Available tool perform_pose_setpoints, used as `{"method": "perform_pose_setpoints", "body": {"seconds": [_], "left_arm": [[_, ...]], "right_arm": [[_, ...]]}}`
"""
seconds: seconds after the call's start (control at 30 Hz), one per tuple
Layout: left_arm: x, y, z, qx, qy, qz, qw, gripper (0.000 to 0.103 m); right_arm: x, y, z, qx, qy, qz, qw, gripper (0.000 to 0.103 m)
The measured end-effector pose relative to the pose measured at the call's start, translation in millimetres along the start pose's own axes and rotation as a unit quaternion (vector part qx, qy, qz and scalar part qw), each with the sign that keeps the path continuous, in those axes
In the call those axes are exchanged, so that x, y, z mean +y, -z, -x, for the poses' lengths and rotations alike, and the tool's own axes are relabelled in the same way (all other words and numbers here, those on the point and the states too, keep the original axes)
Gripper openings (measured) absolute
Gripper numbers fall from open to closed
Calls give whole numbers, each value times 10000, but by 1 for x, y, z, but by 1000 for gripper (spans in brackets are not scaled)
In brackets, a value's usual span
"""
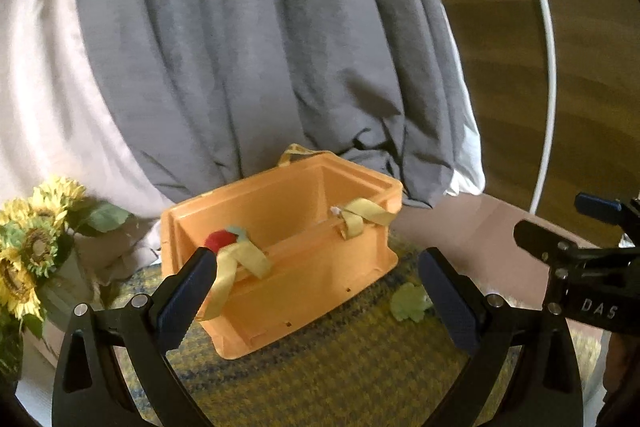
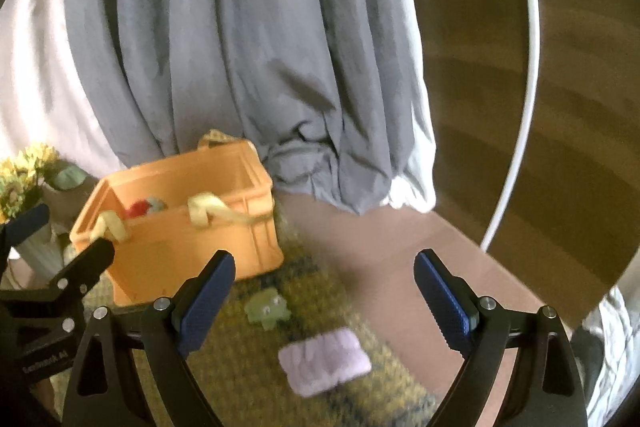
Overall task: Organize soft objects
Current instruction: 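Move both tools back toward the green frog and remaining lavender towel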
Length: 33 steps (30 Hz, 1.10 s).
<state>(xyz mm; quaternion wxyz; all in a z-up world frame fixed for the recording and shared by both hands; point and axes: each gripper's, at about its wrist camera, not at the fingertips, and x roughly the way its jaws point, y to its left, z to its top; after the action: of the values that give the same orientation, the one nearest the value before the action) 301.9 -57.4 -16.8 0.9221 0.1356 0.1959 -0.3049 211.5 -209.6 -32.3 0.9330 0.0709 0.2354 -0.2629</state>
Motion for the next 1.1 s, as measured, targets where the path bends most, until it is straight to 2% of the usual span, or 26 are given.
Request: {"method": "perform_pose_setpoints", "body": {"seconds": [0.3, 0.4, 0.67, 1.1], "left_arm": [[-9, 17, -16, 208, 399, -397, 9982, 102], [-8, 25, -26, 357, 585, -302, 9972, 102], [-18, 43, -53, 630, 818, -442, 9937, 102], [-41, 56, -104, 969, 1273, -623, 9852, 102]], "right_arm": [[-5, 38, -12, 574, 223, -296, 9977, 92], [-4, 50, -19, 768, 276, -324, 9961, 92], [0, 82, -46, 1247, 320, -179, 9915, 92], [3, 104, -82, 1452, 282, 220, 9888, 92]]}}
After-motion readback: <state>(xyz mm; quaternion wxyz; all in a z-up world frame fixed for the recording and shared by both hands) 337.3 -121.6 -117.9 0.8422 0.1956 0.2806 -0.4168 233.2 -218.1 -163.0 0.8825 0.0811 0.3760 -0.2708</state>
